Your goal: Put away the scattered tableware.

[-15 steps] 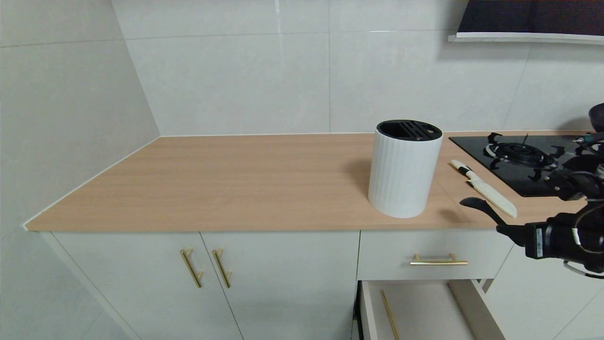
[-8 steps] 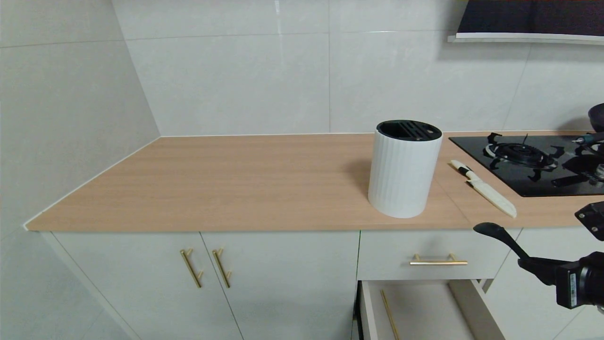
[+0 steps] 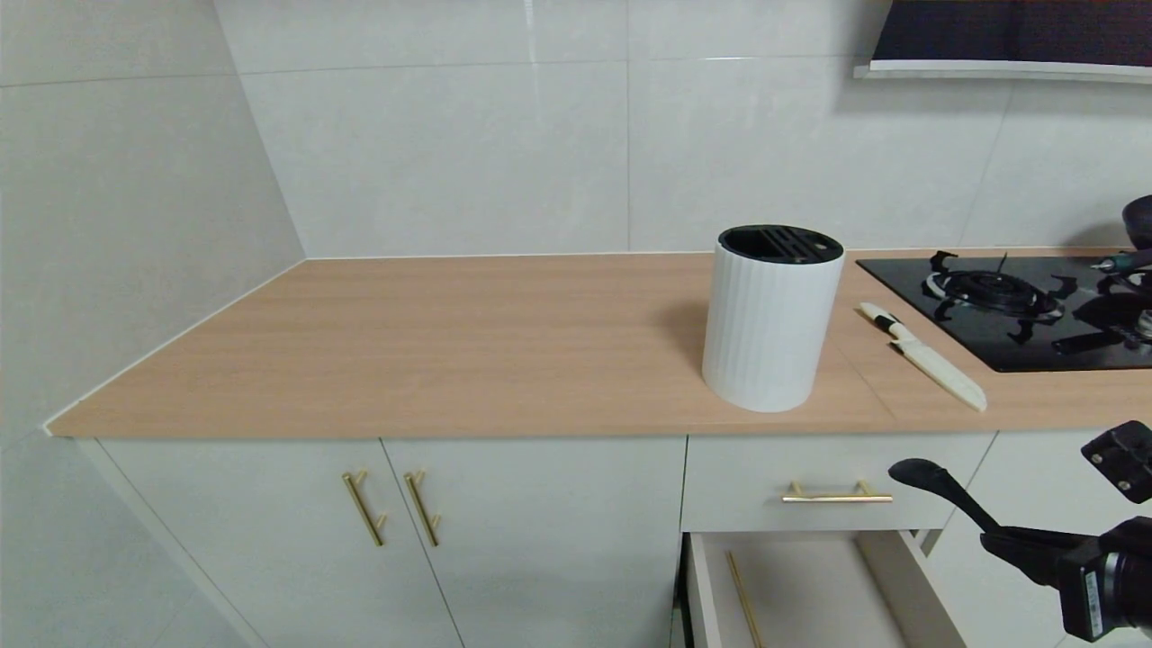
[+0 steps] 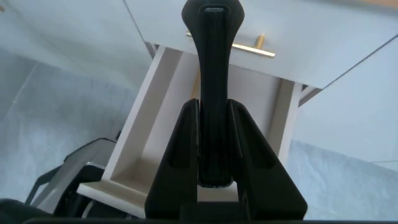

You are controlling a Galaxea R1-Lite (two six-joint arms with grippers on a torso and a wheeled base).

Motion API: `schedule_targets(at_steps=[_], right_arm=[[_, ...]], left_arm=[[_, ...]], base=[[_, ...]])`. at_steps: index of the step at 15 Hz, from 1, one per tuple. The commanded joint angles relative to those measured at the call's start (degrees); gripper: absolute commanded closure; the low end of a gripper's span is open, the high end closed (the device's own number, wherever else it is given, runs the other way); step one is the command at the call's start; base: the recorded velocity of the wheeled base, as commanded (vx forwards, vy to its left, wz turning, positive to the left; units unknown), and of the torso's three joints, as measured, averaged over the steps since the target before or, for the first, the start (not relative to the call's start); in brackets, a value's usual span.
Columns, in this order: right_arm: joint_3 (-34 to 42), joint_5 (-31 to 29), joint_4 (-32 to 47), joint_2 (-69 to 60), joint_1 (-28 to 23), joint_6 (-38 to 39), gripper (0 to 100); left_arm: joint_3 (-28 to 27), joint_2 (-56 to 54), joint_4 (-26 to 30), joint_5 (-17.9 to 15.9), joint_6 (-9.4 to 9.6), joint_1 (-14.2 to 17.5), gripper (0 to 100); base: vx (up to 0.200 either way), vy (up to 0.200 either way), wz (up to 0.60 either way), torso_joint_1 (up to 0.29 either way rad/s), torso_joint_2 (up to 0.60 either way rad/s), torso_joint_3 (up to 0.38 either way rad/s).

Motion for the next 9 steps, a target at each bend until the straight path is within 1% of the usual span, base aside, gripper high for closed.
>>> schedule_targets(at_steps=[1,4,9], right_arm=[[0.4,0.1,-0.1,0.6,0.4,-0.1,100],[0.6,0.0,-0.1,1.0,1.4,-0.1,100],[0.9,0.0,-0.3,2.4,1.4,-0.1,100]], left_arm=[[0.0,0.1,0.0,-0.1,-0.02,0.0,0],[0.0,0.1,0.0,0.0,-0.02,0.0,0],[0.0,0.1,0.0,0.0,-0.02,0.0,0]], base=[[0.000,0.000,0.00,-0.163,0.36,0.198],[0.000,0.000,0.00,-0.196,0.46,0.253],[0.000,0.000,0.00,-0.202,0.48,0.287]])
